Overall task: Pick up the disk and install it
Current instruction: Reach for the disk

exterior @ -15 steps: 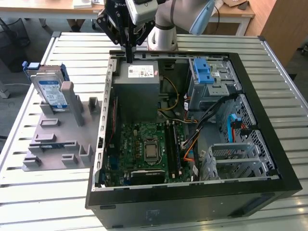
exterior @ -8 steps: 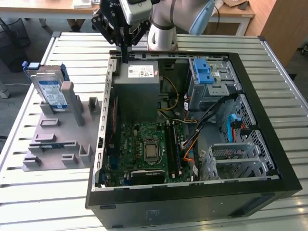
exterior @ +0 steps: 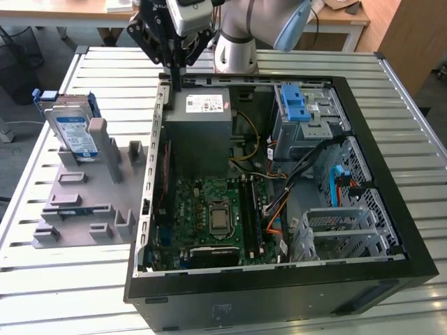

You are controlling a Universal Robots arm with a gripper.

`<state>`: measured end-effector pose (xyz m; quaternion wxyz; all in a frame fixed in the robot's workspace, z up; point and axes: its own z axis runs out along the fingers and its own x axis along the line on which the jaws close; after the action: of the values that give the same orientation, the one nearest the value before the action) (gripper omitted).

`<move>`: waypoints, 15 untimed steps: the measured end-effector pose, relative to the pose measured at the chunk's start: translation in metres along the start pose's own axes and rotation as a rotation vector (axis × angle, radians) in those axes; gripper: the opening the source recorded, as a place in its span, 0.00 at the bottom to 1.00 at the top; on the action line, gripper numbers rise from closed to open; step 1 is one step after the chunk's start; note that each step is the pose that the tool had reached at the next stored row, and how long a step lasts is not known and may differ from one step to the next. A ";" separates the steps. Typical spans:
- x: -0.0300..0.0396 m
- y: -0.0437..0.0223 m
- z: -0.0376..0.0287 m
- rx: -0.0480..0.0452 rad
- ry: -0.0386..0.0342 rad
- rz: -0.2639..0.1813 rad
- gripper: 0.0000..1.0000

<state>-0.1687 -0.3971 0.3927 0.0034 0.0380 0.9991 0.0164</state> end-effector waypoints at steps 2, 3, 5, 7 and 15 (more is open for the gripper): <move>0.0024 0.0000 0.0000 0.0001 0.0001 0.000 0.11; 0.0036 0.0000 0.0000 0.0000 0.0000 0.000 0.11; 0.0059 0.0000 0.0000 0.0000 0.0000 0.000 0.11; 0.0080 -0.0001 0.0001 0.0000 0.0000 0.000 0.11; 0.0153 -0.0005 0.0001 0.0000 0.0000 0.000 0.11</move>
<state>-0.1839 -0.3964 0.3925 0.0034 0.0380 0.9991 0.0164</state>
